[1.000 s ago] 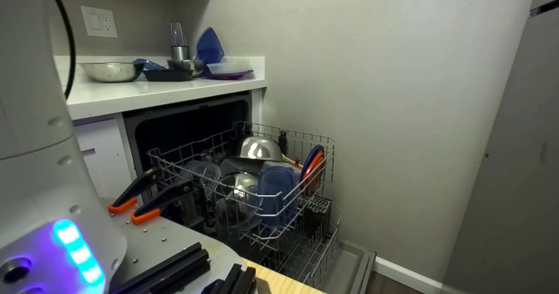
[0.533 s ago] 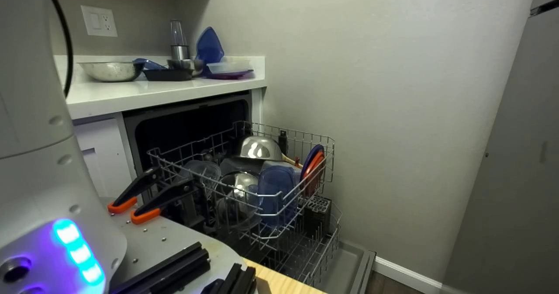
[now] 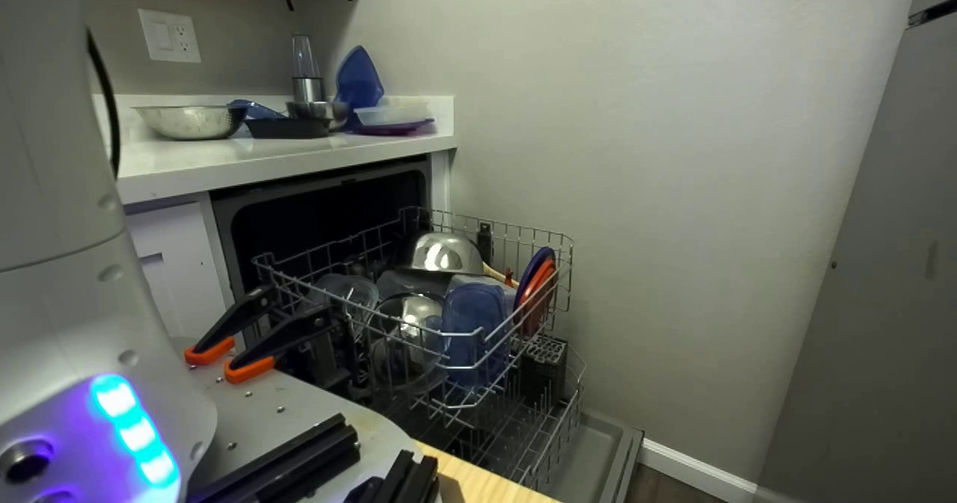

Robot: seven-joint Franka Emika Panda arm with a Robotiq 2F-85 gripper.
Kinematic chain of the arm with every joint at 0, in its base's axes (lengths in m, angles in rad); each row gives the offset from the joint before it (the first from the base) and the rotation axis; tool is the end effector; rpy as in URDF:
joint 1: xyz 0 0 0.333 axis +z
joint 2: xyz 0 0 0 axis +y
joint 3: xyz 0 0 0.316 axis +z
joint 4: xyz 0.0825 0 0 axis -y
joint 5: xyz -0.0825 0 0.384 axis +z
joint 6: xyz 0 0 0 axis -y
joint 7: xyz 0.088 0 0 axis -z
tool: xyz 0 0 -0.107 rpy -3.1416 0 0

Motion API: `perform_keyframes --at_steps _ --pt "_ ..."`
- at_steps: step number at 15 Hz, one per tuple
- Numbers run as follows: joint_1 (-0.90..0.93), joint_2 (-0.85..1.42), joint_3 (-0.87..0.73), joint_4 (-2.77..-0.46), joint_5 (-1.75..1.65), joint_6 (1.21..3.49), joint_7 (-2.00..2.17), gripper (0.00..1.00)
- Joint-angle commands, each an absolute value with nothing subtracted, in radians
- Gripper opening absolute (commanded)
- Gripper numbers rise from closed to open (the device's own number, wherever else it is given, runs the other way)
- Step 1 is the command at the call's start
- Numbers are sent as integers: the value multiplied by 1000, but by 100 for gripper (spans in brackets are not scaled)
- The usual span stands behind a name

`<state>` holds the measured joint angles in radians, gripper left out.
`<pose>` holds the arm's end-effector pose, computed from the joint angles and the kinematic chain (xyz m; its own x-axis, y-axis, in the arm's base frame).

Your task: Pick up the black lunch box and place it upside down in the dishwasher tray

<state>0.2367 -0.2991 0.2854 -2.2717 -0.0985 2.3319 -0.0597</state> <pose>0.4243 0.2523 0.5098 0.7405 0.5909 0.3202 0.5602 -0.8059 0.1918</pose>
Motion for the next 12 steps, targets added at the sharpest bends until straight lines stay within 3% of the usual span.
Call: perform_keyframes --at_steps 1,8,12 --pt "285 -157 273 -2158 -85 2377 -220 100" --pt "315 -11 284 -2010 -52 2391 -571 100" --pt "307 -11 289 -2012 -39 2376 -546 100"
